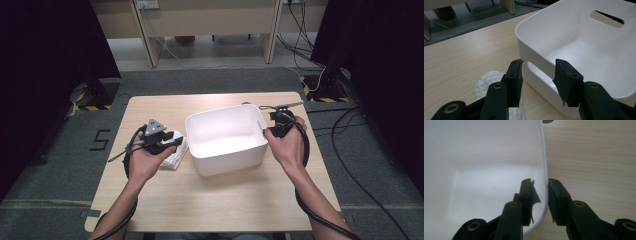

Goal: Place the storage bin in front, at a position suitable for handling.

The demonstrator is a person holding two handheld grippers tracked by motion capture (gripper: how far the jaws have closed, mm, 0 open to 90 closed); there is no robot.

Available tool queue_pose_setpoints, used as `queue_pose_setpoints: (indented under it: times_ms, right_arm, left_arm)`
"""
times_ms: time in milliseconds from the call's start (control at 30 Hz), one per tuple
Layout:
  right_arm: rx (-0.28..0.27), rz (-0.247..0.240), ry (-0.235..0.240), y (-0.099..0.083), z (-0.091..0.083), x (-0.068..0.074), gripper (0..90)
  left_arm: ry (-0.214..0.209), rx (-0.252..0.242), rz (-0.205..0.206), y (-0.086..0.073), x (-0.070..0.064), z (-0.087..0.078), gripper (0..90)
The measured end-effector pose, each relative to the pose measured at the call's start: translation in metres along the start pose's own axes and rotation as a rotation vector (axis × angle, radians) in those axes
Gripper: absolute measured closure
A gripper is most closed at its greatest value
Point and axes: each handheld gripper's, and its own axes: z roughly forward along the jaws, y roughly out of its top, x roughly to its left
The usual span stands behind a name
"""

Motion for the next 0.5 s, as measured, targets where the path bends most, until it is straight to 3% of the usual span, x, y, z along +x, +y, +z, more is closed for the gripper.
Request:
queue_pose_setpoints:
  times_ms: [67, 133, 267, 500]
  right_arm:
    - [-0.003, -0.007, 0.017, -0.001, 0.000, -0.004, 80.5]
    - [0.002, 0.000, 0.029, -0.004, -0.001, -0.008, 84.8]
    - [-0.004, -0.013, 0.046, -0.010, -0.003, -0.010, 85.5]
    - [-0.002, -0.017, 0.057, -0.021, -0.011, -0.004, 83.6]
  left_arm:
    - [-0.054, 0.005, -0.008, 0.000, -0.008, 0.004, 58.3]
    - [-0.070, 0.013, -0.011, 0.001, -0.011, 0.009, 58.9]
    - [-0.054, 0.065, 0.029, 0.003, -0.012, 0.020, 64.8]
    - [-0.014, 0.098, 0.090, 0.016, -0.002, 0.031, 74.1]
